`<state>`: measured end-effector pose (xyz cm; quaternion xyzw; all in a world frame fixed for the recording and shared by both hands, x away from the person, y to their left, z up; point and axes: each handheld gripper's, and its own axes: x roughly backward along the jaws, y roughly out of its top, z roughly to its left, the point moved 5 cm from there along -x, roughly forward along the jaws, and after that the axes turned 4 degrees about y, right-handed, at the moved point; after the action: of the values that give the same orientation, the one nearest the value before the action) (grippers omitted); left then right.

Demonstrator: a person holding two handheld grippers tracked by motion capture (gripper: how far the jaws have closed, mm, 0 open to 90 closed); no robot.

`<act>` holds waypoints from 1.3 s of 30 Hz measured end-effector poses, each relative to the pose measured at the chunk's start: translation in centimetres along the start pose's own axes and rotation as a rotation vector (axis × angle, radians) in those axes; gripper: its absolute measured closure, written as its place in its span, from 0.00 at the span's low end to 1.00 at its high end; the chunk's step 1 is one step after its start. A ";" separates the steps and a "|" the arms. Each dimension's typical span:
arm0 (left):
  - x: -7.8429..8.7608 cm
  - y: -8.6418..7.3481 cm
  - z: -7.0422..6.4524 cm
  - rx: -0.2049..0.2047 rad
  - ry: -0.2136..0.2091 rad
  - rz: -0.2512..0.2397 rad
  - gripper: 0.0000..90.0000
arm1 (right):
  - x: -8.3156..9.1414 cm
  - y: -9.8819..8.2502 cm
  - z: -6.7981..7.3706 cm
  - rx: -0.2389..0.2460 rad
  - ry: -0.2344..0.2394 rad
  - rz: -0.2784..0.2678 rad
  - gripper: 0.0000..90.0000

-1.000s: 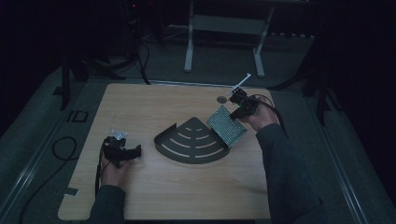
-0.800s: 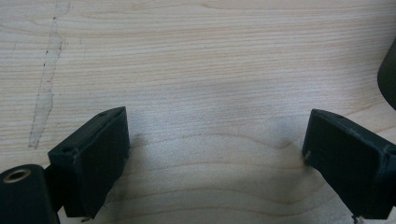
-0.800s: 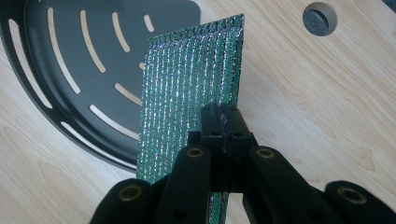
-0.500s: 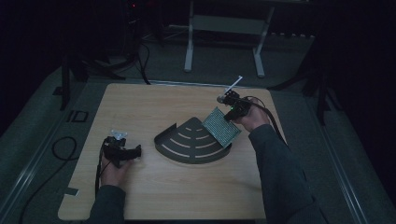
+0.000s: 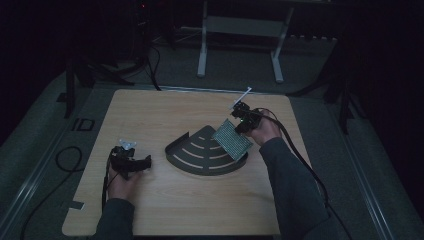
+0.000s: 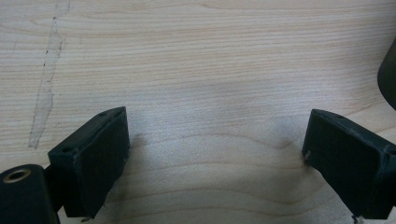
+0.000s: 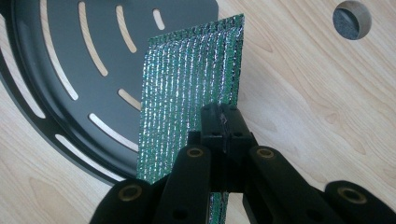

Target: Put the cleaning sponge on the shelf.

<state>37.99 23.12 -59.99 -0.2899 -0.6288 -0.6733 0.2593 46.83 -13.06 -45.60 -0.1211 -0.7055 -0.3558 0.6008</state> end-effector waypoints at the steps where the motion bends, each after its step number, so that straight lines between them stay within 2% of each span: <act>1: 0.0 0.0 0.0 0.000 0.000 0.000 0.09 | -0.2 0.0 0.0 0.000 -0.003 0.002 1.00; 16: 0.0 0.0 -0.1 -0.001 -0.002 -0.001 0.09 | -1.7 0.1 1.0 0.008 -0.009 0.022 1.00; 39: 0.0 0.0 -0.1 -0.001 -0.003 -0.001 0.09 | -3.4 -0.5 1.3 0.004 -0.008 0.050 1.00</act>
<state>38.00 23.06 -59.99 -0.2907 -0.6288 -0.6735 0.2580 46.39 -11.69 -49.03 -0.1387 -0.7053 -0.3388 0.6070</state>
